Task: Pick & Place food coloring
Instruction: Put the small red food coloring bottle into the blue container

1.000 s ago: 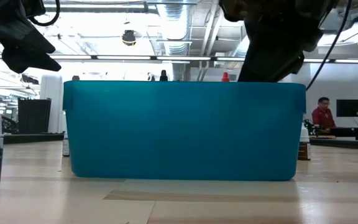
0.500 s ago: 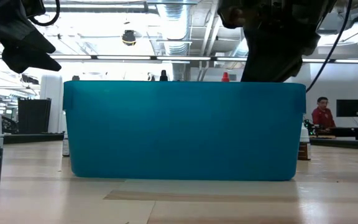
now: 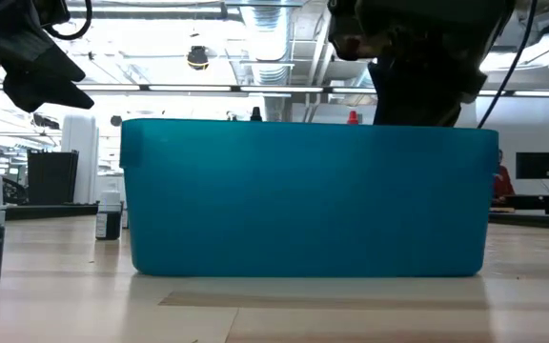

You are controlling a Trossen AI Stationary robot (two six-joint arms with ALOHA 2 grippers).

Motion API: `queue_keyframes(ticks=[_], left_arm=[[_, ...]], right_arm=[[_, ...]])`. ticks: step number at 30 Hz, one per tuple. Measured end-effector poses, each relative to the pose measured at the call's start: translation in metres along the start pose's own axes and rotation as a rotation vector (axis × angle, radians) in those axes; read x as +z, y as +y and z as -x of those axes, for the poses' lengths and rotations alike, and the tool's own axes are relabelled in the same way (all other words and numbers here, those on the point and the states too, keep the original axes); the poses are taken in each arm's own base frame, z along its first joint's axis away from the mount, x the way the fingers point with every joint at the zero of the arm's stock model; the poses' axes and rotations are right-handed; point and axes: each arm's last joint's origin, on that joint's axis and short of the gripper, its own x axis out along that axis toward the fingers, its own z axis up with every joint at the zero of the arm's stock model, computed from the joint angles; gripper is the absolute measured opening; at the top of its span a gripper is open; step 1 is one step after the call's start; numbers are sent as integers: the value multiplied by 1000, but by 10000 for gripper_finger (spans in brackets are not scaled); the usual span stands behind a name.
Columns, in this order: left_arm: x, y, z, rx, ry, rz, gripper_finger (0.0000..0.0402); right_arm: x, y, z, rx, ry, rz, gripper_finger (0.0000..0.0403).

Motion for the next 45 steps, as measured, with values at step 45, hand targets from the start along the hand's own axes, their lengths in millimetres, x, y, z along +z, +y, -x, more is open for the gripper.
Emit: queue_keyframes(ticks=[45], left_arm=[[0, 0, 0, 2, -3, -11, 242]], right_arm=[[0, 0, -1, 36, 38, 58, 136]])
